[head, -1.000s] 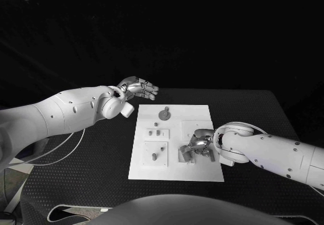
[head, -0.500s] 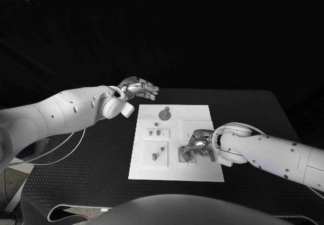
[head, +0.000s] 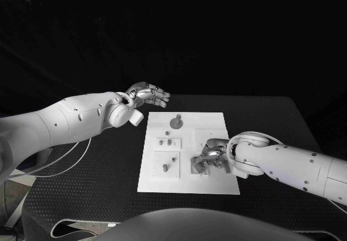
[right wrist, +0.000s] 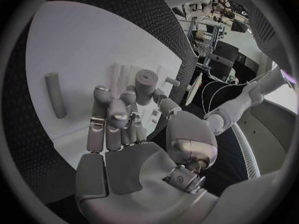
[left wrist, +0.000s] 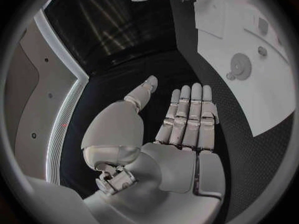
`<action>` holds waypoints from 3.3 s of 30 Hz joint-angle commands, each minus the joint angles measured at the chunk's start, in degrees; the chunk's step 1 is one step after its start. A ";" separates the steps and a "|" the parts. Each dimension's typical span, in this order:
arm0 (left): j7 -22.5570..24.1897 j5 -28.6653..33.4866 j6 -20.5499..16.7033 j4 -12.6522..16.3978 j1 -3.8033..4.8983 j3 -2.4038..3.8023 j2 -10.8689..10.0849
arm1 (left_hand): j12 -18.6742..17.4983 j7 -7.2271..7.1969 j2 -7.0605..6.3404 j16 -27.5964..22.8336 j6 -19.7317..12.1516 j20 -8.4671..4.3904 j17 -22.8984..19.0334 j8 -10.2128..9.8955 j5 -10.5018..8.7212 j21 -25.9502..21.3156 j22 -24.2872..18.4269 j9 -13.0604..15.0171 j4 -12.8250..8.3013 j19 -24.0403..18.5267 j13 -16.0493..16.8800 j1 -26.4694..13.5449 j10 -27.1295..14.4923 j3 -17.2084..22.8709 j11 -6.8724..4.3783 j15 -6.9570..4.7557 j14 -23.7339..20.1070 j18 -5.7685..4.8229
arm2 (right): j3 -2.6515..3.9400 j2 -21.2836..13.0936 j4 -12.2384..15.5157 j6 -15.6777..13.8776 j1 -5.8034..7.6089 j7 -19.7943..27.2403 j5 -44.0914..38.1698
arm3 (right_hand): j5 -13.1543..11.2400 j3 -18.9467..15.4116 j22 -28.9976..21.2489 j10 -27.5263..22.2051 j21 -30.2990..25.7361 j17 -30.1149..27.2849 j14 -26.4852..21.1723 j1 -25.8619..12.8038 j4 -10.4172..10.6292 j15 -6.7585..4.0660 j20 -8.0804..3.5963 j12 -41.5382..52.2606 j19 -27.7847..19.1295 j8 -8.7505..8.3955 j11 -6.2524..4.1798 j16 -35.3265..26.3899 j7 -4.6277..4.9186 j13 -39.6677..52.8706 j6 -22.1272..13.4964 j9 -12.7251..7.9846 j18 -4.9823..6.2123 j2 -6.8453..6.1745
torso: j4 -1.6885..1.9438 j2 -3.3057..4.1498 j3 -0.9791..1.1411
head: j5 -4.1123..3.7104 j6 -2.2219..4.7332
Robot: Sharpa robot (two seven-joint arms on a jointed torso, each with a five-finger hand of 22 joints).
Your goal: Assemble the parts on the task board
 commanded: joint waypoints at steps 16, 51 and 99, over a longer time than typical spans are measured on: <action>0.38 0.35 0.84 0.08 0.04 0.04 0.05 | -0.25 -0.05 0.08 -0.38 -0.15 0.32 0.21 0.36 0.23 0.08 -0.10 -0.11 0.29 -0.12 -0.06 -0.46 0.26 -0.16 0.09 0.27 -0.16 0.38 | -0.09 -0.85 1.34 -0.42 -0.20 0.18 -0.78 | 0.23 1.25 0.94 0.19 -0.07 -0.23 -0.44 -9.92 6.13 -0.42 -0.17 -0.52 -0.08 -0.97 -0.01 0.11 0.00 0.22 0.03 0.20 0.81 -8.46 | -0.04 0.00 0.05 | -0.06 0.00; 0.36 0.35 0.46 0.31 0.04 0.02 -0.53 | -0.24 -0.05 -0.01 -0.58 -0.17 0.36 0.45 0.40 0.23 0.09 -0.19 -0.17 0.31 -0.16 -0.08 -0.53 0.32 -0.20 0.07 0.30 -0.21 0.39 | 3.31 -12.78 4.56 10.16 4.72 -0.69 -16.50 | 0.23 1.97 1.06 1.11 0.99 -0.25 0.20 -4.06 -1.81 -0.57 -0.13 -0.09 0.44 -0.54 -0.23 0.80 -0.25 0.78 1.20 1.29 0.81 -3.05 | -0.10 -0.02 0.04 | -1.54 0.00; -0.32 0.35 1.95 0.30 0.04 0.02 -0.52 | -0.23 -0.08 -0.03 -0.90 -0.11 0.42 0.84 0.53 0.22 0.10 -0.33 -0.24 0.50 -0.25 -0.11 -0.83 0.42 -0.30 0.04 0.36 -0.26 0.39 | -0.41 -5.25 -3.39 13.50 -1.87 -1.02 -25.71 | 0.24 2.14 1.13 1.58 1.54 0.32 0.08 -2.30 -2.58 -0.84 -0.33 0.56 0.37 -0.53 -0.52 1.77 -0.55 1.44 1.96 1.64 0.81 -2.32 | 0.05 0.03 0.00 | -1.44 0.00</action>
